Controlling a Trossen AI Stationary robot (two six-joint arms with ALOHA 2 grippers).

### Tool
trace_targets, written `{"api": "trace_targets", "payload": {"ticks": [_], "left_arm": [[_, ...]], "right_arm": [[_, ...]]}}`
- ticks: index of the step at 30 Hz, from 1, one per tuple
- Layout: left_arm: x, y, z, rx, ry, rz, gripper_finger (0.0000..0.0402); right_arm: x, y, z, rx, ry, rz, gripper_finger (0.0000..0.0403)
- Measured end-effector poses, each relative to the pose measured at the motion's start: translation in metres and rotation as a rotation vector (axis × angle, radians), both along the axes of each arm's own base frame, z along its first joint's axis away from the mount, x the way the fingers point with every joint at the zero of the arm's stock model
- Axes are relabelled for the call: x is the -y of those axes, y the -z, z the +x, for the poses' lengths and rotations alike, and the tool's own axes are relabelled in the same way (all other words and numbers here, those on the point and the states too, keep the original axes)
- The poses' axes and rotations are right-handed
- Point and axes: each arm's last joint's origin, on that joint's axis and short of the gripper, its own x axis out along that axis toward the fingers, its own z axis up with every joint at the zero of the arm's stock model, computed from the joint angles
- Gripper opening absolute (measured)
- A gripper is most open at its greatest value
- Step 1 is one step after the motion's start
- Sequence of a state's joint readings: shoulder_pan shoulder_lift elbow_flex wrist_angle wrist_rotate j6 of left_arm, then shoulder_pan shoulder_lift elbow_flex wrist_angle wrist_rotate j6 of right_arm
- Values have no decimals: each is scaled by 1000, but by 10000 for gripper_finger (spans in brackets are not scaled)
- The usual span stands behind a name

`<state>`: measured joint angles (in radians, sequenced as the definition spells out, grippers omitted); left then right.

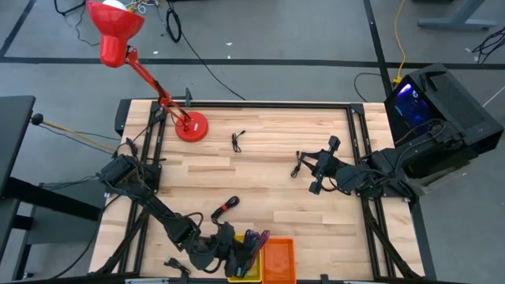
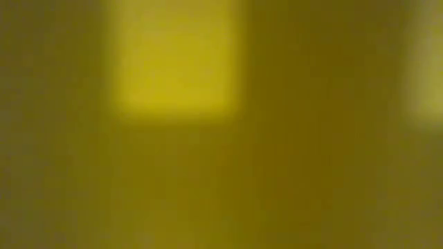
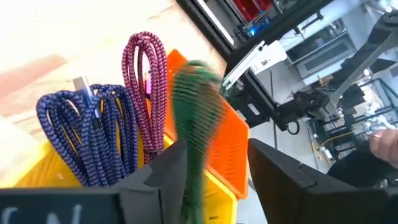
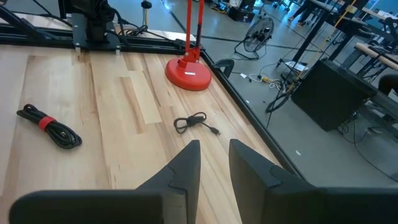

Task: Pick & Place USB Port
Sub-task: Put the green charger cable into the yellow bin, then put the black USB cable into the orange bin

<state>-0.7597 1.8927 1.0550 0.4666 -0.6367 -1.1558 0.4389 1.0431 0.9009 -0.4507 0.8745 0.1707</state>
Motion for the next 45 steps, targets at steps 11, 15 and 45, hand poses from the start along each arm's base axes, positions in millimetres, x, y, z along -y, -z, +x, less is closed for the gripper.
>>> {"api": "trace_targets", "payload": {"ticks": [11, 15, 45], "left_arm": [[-11, -20, -10, -43, 23, 168, 181], [-27, -23, -27, -231, -14, 226, 177], [8, 10, -122, -1216, 531, -102, 177]], "right_arm": [[0, 0, 0, 1, -1, 5, 86], [0, 0, 0, 0, -6, 8, 86], [7, 1, 2, 22, 40, 77, 86]]}}
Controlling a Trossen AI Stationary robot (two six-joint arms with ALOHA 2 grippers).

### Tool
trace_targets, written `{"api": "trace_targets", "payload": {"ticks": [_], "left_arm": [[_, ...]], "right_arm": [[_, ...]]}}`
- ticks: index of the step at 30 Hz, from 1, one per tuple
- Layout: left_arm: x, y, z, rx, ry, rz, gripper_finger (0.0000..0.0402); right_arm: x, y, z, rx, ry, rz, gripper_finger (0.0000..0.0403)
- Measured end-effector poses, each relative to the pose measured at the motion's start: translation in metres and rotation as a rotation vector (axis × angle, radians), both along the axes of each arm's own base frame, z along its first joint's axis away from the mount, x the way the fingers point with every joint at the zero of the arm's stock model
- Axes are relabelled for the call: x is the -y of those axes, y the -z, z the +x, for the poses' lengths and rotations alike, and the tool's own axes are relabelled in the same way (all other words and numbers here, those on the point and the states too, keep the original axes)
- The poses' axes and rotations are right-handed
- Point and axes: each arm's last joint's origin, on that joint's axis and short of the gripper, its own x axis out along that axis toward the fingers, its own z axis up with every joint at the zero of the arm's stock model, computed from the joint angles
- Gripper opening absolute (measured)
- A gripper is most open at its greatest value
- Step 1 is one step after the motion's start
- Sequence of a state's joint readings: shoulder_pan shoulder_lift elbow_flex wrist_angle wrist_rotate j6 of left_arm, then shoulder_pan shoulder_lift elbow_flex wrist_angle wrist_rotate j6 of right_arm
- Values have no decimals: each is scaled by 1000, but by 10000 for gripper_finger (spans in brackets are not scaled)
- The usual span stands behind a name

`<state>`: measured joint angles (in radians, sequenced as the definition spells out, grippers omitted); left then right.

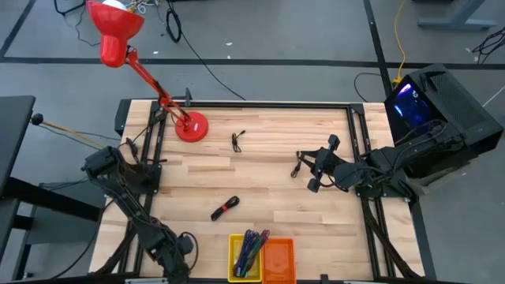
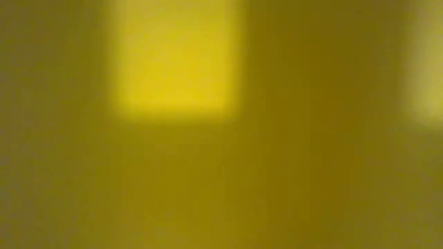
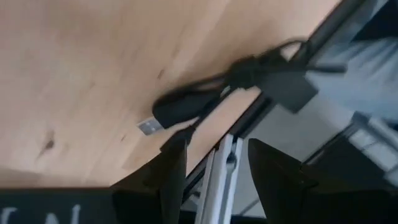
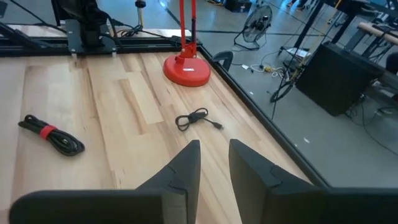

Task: Pick & Place USB Port
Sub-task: Put the black USB cable into the orange bin

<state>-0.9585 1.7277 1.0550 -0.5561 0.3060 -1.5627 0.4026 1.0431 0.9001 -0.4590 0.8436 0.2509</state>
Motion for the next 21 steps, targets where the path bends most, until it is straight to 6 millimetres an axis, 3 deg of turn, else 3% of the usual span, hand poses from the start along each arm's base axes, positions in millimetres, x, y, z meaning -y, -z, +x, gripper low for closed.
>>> {"api": "trace_targets", "payload": {"ticks": [7, 21], "left_arm": [[0, 11, 6, 28, 80, 15, 176], [-4, 11, 13, 124, 162, 24, 176]], "right_arm": [[-1, 0, 0, 3, -11, 19, 86], [-1, 0, 0, 0, -16, 22, 86]]}}
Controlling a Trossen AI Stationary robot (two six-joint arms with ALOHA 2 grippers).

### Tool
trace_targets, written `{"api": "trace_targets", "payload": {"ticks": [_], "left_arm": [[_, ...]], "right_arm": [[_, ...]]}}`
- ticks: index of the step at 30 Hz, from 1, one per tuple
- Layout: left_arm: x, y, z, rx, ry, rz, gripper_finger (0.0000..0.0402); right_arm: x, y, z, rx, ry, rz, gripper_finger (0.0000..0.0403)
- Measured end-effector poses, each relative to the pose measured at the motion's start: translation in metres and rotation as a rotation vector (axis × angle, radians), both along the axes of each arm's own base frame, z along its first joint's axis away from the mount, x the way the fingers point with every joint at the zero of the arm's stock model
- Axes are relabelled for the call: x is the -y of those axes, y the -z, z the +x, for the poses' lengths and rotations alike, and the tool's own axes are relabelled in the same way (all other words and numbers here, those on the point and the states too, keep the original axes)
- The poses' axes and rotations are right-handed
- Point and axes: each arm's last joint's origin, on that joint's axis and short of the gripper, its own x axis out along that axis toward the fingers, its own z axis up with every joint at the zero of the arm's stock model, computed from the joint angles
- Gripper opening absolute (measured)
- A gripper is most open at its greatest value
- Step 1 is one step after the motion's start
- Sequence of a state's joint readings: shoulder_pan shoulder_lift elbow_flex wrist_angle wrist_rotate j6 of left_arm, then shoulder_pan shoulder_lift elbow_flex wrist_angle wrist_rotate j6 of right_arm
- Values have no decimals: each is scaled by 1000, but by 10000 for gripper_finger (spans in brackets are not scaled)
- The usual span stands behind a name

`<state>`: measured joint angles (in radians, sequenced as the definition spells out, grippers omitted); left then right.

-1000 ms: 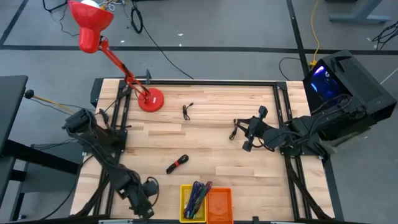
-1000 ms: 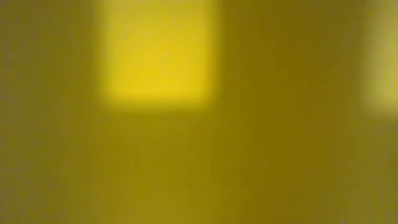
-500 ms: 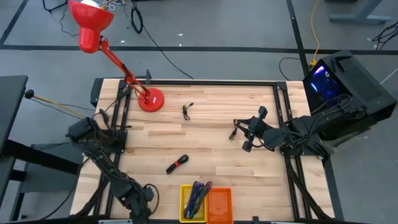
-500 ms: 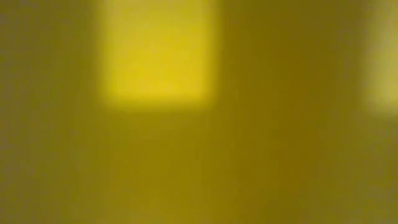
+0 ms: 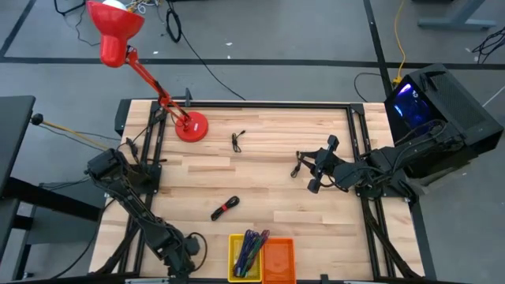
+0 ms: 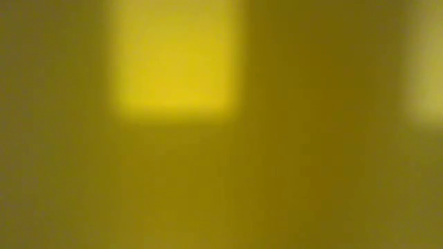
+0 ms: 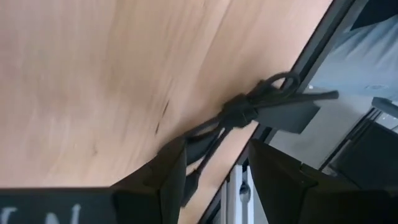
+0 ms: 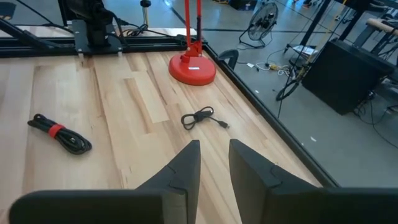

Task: Pick & Place USB Port
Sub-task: Put the black USB cable into the orange bin

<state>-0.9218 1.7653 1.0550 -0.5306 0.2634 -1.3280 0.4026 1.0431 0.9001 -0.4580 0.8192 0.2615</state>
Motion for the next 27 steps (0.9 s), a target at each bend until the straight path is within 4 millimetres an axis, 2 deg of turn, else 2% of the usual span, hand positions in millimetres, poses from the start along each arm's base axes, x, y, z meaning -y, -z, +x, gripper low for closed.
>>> {"api": "trace_targets", "payload": {"ticks": [4, 14, 21, 27], "left_arm": [[2, -1, 3, 69, 22, -5, 176], [2, 0, 4, 99, 35, 17, 176], [9, 19, 8, 32, 65, -26, 176], [8, 21, 13, 54, 68, -40, 176]], "right_arm": [[0, 0, 0, 3, 3, 5, 86], [-1, 1, 0, -5, -33, 33, 86], [-1, 1, 0, -6, -37, 35, 86], [-1, 1, 0, -6, -37, 36, 86]]}}
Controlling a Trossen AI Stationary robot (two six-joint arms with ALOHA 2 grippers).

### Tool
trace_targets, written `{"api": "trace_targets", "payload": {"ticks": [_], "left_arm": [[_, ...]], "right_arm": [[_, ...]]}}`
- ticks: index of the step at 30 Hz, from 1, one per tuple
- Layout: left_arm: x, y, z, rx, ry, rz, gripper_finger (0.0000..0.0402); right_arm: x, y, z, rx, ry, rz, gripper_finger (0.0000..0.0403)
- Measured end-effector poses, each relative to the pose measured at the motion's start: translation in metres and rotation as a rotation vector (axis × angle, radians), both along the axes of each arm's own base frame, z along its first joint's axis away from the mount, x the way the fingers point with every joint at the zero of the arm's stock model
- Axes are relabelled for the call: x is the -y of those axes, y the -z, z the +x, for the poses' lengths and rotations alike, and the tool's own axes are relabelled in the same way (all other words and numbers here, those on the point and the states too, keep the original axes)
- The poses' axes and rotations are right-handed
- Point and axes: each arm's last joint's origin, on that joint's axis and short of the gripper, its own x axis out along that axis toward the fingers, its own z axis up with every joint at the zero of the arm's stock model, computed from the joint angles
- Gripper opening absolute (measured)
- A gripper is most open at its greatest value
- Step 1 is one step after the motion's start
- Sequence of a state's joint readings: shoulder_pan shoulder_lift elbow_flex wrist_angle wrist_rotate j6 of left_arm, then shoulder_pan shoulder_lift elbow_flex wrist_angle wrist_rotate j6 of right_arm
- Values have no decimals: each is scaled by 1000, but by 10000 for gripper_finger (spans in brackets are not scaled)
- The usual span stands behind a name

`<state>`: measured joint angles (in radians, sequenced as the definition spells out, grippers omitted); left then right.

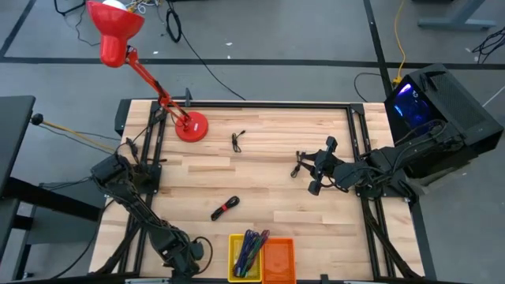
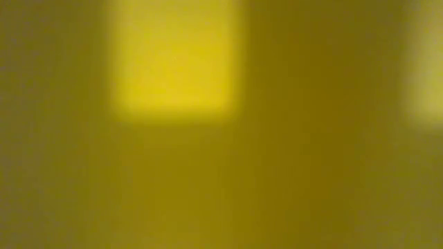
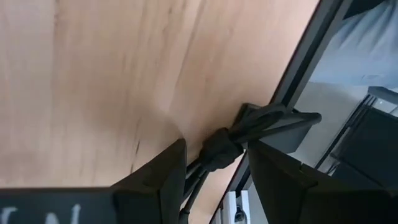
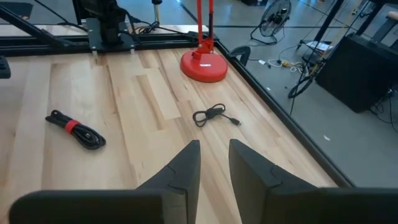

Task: Pick & Place USB Port
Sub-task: Put the black USB cable into the orange bin

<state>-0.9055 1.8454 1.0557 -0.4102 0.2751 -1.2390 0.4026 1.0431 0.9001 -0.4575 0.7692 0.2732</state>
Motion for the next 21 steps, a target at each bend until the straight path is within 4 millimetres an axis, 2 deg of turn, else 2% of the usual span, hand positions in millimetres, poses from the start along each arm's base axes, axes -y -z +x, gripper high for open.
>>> {"api": "trace_targets", "payload": {"ticks": [8, 10, 14, 21], "left_arm": [[5, 15, -2, -61, 16, 11, 171], [5, 17, -2, -75, 14, 12, 145], [0, 16, 1, -59, 16, 36, 35], [-10, 5, 11, 36, -20, 89, 31]], "right_arm": [[0, 0, 0, 2, 2, 5, 86], [0, 0, 0, 2, 2, 5, 86], [0, 0, 0, 1, 2, 3, 86], [0, 0, 0, -2, 1, 1, 86]]}}
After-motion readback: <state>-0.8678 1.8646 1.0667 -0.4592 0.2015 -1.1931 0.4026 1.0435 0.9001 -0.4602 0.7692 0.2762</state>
